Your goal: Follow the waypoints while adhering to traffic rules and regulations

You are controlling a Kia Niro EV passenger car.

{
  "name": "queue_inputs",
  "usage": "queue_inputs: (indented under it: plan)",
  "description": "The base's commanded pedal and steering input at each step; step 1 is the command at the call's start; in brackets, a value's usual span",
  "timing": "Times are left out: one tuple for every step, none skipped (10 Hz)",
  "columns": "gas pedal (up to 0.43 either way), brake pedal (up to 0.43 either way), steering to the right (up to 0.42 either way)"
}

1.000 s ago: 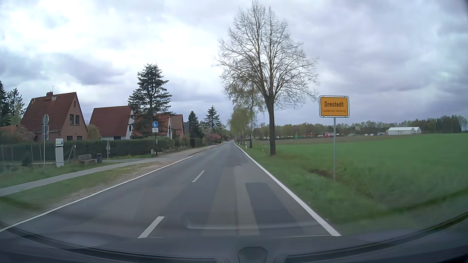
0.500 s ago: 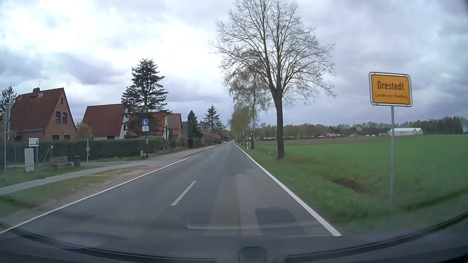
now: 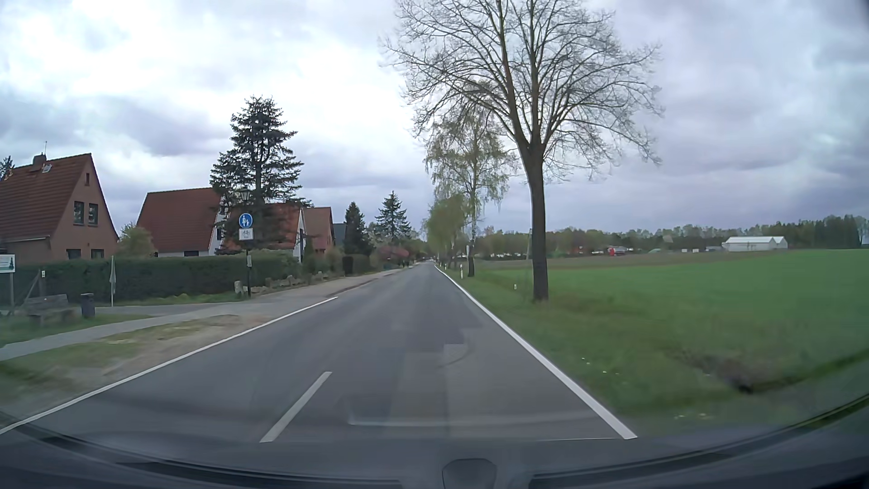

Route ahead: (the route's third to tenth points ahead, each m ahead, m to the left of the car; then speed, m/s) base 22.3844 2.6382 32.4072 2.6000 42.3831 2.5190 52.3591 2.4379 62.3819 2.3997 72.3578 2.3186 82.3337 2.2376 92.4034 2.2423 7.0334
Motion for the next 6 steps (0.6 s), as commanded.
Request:
queue_inputs:
  plan:
    - [0.000,0.000,0.000]
    - [0.000,0.000,0.000]
    - [0.000,0.000,0.000]
    - [0.000,0.000,0.000]
    - [0.000,0.000,0.000]
    - [0.000,0.000,0.000]
